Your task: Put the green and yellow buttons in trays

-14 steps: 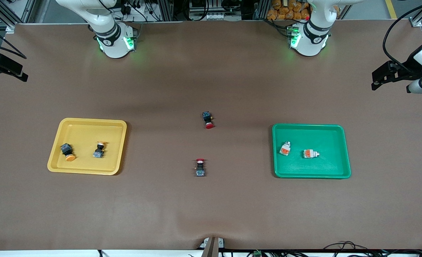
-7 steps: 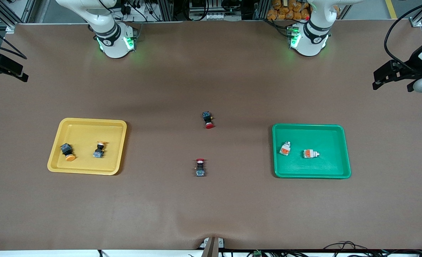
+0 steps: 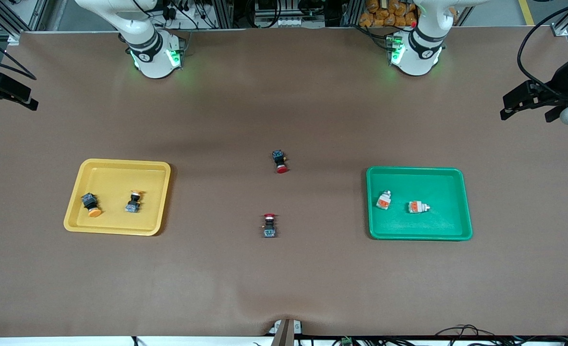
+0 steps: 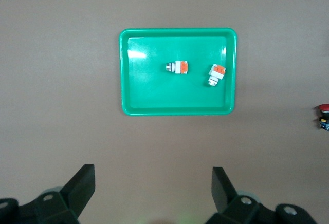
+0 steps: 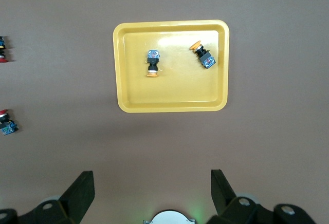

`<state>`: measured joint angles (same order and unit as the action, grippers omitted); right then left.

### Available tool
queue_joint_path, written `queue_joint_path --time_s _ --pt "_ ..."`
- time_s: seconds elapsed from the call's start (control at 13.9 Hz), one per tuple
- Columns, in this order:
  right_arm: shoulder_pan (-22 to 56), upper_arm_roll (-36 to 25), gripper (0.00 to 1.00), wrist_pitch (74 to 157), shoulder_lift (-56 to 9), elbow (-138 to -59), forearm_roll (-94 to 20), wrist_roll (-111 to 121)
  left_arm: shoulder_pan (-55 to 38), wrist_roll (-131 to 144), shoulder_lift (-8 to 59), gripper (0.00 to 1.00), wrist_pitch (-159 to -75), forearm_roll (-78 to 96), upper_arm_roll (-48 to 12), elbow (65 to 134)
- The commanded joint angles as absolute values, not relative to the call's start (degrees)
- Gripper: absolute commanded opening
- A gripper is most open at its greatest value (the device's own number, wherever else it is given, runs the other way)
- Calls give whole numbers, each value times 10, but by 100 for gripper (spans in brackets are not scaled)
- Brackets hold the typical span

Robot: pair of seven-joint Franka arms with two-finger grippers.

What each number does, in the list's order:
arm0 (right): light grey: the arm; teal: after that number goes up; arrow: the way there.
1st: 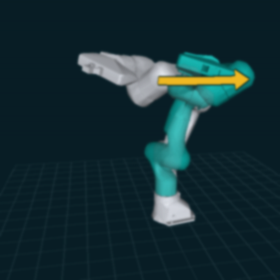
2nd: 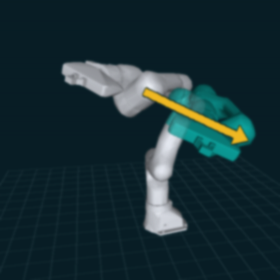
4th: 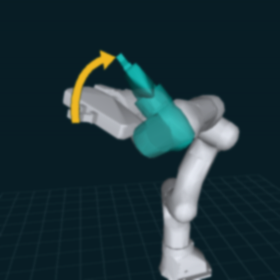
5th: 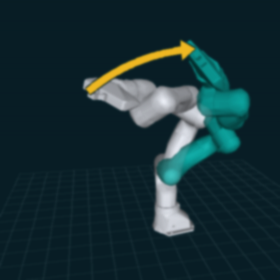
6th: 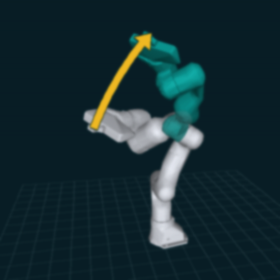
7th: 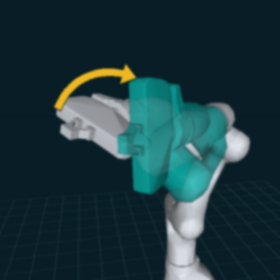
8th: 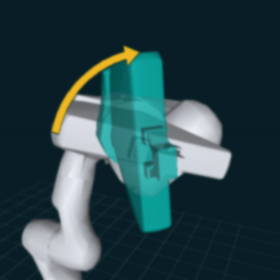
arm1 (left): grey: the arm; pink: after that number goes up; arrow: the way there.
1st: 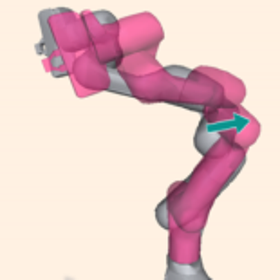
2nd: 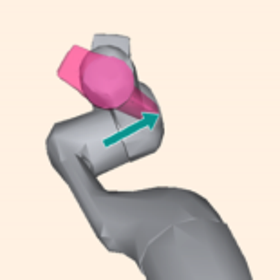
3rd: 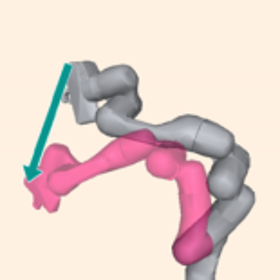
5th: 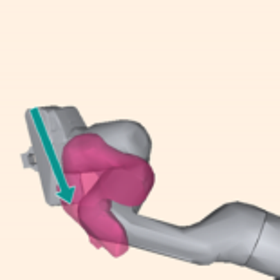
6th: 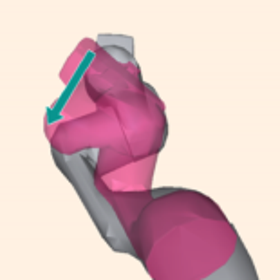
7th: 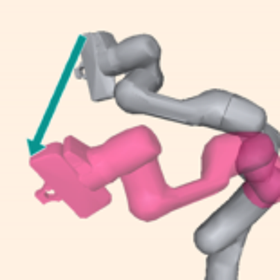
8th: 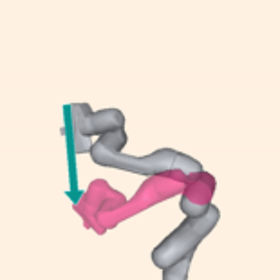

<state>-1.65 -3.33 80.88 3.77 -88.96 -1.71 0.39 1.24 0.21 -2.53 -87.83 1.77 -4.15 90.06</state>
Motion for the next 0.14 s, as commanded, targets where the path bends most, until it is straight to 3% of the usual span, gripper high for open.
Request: queue_joint_path --time_s 0.0,0.07 --pt "-31 -23 100 800 28 -872 -13 5 12 11 -32 100 -867 27 -43 898" --pt "-31 -22 100 800 28 -872 -13 5 12 11 -32 100 -864 26 -43 898"
